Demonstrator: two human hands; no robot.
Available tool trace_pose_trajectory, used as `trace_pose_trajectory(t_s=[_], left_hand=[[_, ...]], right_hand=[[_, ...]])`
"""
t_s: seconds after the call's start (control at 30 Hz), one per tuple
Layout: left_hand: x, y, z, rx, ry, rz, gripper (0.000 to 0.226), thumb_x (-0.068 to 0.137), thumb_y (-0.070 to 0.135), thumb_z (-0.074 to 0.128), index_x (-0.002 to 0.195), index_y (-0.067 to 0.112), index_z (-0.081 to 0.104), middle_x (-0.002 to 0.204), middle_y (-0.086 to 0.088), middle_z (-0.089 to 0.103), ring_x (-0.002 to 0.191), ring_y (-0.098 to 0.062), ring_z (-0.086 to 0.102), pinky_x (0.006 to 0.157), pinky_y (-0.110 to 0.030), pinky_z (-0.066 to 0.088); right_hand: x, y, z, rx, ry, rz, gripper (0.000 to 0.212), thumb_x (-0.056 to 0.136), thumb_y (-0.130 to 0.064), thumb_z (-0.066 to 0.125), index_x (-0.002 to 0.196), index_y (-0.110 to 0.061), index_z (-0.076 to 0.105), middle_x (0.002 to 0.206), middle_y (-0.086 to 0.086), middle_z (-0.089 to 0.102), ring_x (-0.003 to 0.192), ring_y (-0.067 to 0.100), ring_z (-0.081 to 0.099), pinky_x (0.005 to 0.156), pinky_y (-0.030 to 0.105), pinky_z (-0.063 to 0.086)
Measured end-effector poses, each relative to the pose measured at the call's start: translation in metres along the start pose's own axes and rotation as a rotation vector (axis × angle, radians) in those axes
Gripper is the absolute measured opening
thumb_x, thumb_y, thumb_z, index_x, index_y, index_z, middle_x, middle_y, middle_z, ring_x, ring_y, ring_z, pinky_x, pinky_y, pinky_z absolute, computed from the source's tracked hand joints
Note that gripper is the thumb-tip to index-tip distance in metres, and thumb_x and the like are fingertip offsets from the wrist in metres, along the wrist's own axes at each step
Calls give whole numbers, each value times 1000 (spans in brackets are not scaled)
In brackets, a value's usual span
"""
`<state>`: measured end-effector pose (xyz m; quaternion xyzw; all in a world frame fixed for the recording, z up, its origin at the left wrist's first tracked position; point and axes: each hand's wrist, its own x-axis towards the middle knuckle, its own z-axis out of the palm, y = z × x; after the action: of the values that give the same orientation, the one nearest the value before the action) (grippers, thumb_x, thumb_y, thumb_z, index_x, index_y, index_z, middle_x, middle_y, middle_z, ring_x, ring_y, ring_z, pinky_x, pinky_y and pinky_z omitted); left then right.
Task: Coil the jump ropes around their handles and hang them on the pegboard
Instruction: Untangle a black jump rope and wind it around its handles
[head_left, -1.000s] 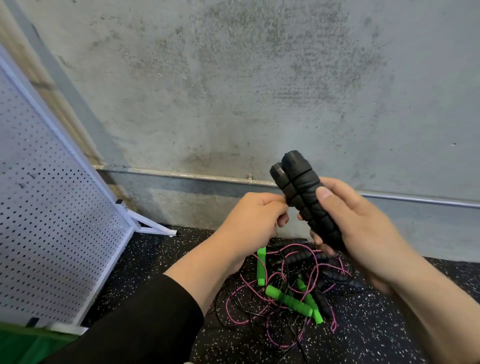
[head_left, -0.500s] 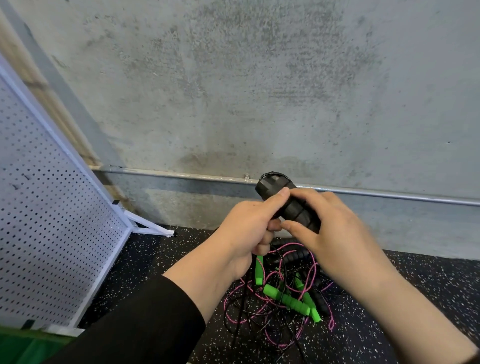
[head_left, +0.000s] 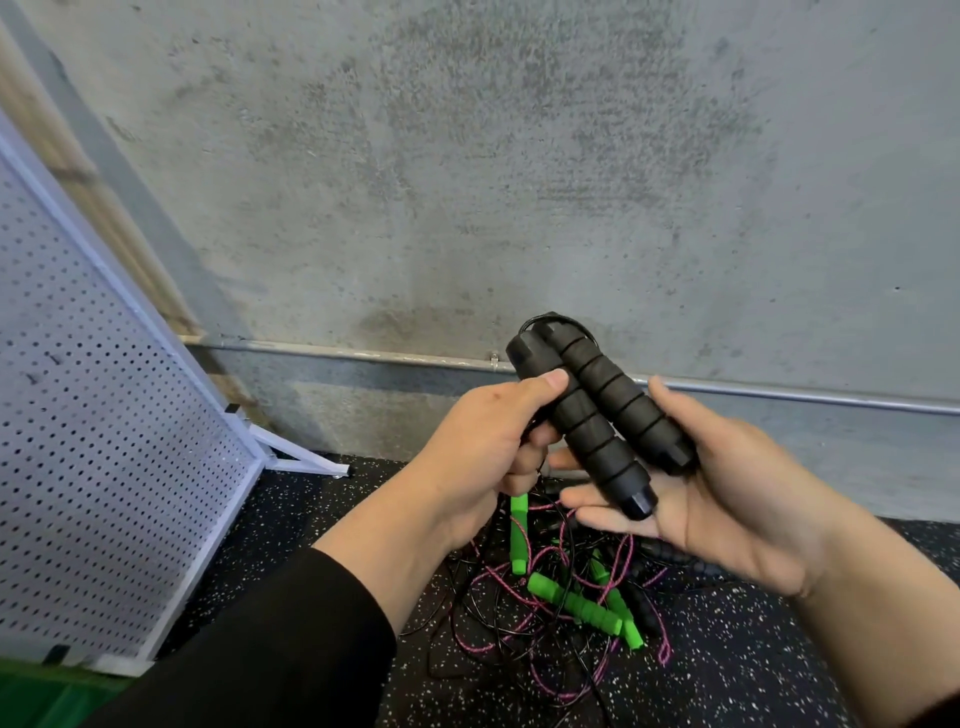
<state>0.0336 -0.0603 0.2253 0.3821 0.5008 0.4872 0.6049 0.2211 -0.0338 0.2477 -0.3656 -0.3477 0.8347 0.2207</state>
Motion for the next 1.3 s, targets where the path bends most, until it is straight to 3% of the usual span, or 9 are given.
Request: trace_pose_trajectory(t_s=[0.1, 0.2, 0.33, 0.47, 0.63, 0.77, 0.93, 1.1, 1.3], left_hand=[[-2, 1, -2, 19, -95, -2, 41, 101, 42, 55, 68, 19, 47, 68, -7, 42, 49, -10, 19, 43, -20, 18], [-3, 0, -3, 30, -157, 18, 37, 102, 40, 56, 74, 17, 51, 78, -13, 41, 48, -9, 21, 43, -19, 21], [-3, 2, -4, 130, -125, 25, 39, 103, 41, 56, 73, 17, 53, 74, -12, 43, 47, -8, 25, 43, -20, 22], [-2, 4, -4, 279, -36, -19, 41, 101, 49, 55, 71, 21, 63, 63, 3, 45, 48, -10, 25, 43, -22, 21], [-3, 8, -13, 380, -6, -164, 64, 95, 69, 48, 104, 12, 75, 58, 7, 36, 51, -12, 19, 46, -23, 17], [1, 7, -13, 260, -5, -235, 74, 91, 75, 45, 107, 9, 75, 58, 7, 36, 47, -9, 16, 46, -22, 14], [4, 6, -9, 57, -13, -298, 90, 86, 82, 42, 117, 1, 70, 59, 7, 36, 45, -7, 14, 40, -20, 13], [3, 3, -6, -14, -9, -317, 72, 76, 90, 46, 88, 21, 62, 62, 5, 37, 47, -8, 13, 37, -19, 13], [5, 1, -5, -60, 39, -223, 36, 97, 57, 56, 91, 22, 58, 60, 5, 44, 43, -7, 19, 37, -18, 15]], right_hand=[[-4, -3, -5, 28, -175, 8, 57, 90, -49, 56, 119, -4, 73, 124, 25, 67, 87, 36, 73, 74, 44, 63], [-3, -3, -7, -25, -142, -28, 58, 93, -50, 47, 115, -4, 74, 107, 20, 66, 65, 24, 58, 50, 30, 50], [0, 0, -7, -19, -140, -54, 53, 98, -45, 45, 125, -4, 66, 97, 16, 63, 64, 21, 49, 48, 26, 38], [3, 0, -5, -144, -32, -189, 38, 97, -35, 53, 134, -27, 59, 97, 18, 62, 64, 24, 49, 51, 27, 37], [5, -3, -8, -447, 301, -374, 41, 101, -30, 56, 136, -50, 52, 106, 32, 63, 65, 25, 55, 50, 32, 40], [6, -1, -14, -879, 352, -421, 48, 100, -38, 55, 131, -69, 36, 87, 8, 66, 62, 11, 56, 65, 32, 46], [15, 10, -14, -1247, 307, -548, 64, 100, -34, 58, 130, -79, 24, 127, -18, 51, 102, -11, 54, 85, 4, 38], [18, 19, -8, -1565, 360, -562, 66, 98, -45, 54, 145, -70, 16, 141, -20, 39, 127, 11, 48, 107, 39, 44], [17, 22, -5, -1626, 420, -620, 72, 95, -51, 56, 151, -63, 11, 147, -17, 39, 131, 15, 44, 107, 42, 44]])
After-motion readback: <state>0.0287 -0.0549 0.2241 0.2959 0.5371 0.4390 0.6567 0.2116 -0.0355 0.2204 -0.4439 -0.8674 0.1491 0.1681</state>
